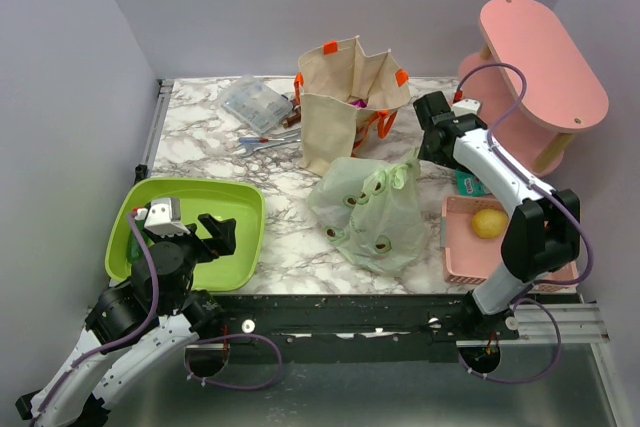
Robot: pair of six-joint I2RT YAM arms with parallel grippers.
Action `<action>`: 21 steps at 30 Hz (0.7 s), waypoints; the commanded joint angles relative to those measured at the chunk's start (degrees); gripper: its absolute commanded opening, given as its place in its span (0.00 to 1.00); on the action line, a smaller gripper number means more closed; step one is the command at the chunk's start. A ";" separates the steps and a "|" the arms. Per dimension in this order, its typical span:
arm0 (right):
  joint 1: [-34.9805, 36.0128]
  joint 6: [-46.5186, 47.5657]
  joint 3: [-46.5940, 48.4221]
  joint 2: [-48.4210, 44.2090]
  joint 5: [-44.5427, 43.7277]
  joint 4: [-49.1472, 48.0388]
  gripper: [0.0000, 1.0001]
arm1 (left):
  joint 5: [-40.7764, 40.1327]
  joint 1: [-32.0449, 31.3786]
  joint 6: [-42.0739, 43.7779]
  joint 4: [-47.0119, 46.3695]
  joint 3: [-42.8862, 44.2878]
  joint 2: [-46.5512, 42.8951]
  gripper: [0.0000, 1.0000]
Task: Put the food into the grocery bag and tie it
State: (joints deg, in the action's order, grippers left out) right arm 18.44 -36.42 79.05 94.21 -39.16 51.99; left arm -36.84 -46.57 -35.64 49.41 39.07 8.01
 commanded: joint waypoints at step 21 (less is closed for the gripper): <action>0.22 0.61 0.49 14.83 -13.72 -7.40 1.00 | 0.17 0.33 0.31 -0.79 0.04 -0.29 0.98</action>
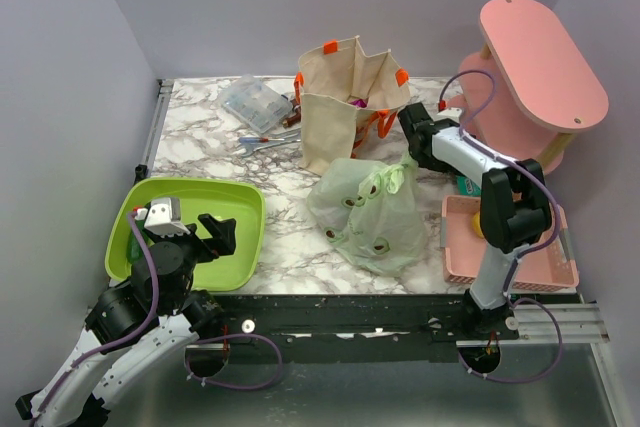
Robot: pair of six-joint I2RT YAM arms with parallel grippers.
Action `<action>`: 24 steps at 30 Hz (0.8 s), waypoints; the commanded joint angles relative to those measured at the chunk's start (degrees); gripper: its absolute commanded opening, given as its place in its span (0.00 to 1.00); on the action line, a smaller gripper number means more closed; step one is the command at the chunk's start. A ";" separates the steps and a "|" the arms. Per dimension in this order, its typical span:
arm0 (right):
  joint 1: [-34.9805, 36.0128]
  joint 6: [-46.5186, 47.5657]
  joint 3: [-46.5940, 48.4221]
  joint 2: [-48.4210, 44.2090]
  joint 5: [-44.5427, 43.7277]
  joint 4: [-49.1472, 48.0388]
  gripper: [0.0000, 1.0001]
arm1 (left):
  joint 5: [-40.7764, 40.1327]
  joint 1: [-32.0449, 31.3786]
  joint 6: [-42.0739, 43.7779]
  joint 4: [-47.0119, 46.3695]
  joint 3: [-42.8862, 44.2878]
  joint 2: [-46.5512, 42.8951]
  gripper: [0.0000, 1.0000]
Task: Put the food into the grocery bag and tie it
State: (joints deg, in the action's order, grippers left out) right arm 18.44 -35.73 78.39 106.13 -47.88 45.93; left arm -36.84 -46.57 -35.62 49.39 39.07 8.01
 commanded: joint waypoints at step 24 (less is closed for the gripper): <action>-0.13 12.10 -0.48 11.51 -15.27 -12.79 0.87 | 0.17 0.31 0.58 -0.96 -0.05 0.53 0.98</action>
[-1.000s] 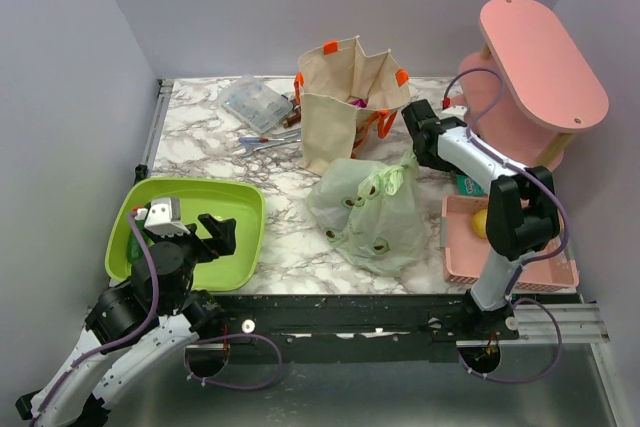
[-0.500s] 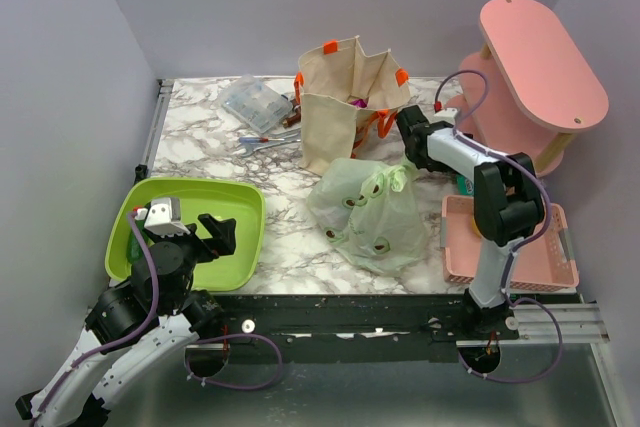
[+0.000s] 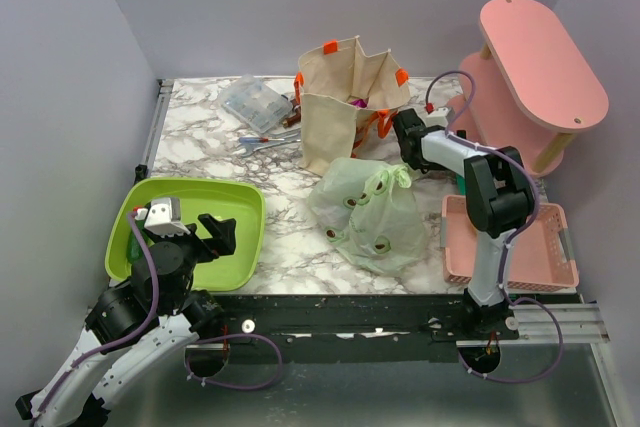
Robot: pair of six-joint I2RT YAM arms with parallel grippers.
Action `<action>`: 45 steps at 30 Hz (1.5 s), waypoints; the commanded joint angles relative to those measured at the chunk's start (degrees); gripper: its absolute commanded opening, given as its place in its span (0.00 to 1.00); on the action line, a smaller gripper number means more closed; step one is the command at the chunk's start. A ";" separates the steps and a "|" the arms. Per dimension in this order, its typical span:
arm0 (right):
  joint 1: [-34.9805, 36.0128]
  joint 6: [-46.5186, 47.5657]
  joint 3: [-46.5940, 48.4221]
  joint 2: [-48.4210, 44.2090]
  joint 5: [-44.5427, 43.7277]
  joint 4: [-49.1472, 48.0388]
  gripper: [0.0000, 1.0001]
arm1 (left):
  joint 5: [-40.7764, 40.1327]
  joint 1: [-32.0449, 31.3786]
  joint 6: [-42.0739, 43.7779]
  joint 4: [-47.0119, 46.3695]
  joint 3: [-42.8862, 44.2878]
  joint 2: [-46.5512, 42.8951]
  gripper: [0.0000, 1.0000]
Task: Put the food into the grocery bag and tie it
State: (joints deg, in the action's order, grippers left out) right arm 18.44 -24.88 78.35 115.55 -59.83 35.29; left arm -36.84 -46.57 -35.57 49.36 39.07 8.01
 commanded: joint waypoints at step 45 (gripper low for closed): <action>1.28 9.28 -6.14 -14.70 25.89 -10.85 0.01 | 0.14 0.30 0.42 -0.85 0.10 1.54 0.98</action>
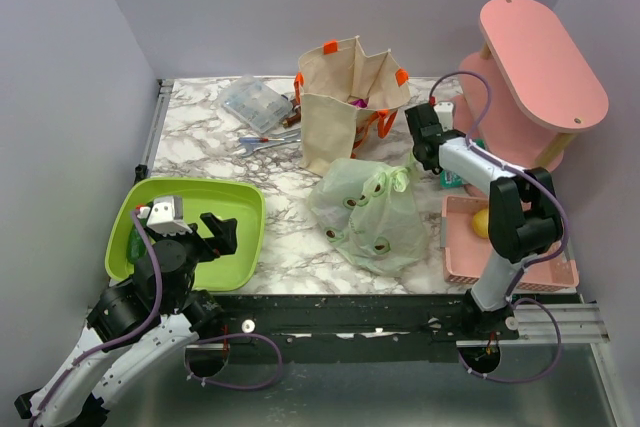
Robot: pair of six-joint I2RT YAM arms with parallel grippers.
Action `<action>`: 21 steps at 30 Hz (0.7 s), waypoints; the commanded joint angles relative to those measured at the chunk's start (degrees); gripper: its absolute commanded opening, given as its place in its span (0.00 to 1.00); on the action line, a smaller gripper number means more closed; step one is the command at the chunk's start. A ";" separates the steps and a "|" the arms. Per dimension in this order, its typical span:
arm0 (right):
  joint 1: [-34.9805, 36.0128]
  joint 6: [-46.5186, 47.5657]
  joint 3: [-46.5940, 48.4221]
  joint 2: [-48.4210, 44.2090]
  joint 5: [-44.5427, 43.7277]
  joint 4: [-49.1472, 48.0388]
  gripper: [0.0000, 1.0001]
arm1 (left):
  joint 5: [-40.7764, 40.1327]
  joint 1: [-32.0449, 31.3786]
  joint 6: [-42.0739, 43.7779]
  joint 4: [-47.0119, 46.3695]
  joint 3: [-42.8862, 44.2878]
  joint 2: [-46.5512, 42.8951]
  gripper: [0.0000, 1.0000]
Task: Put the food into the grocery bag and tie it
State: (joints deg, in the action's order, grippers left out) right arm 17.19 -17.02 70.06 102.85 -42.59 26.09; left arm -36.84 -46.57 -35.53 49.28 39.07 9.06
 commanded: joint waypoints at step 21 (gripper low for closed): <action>4.08 -3.50 7.48 -5.30 17.90 8.91 1.00 | 0.18 0.33 0.46 -0.84 0.04 -0.08 0.98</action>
State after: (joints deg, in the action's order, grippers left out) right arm 21.54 -16.99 74.22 97.91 -18.70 30.52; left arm -36.84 -46.57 -35.55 49.25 39.07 9.06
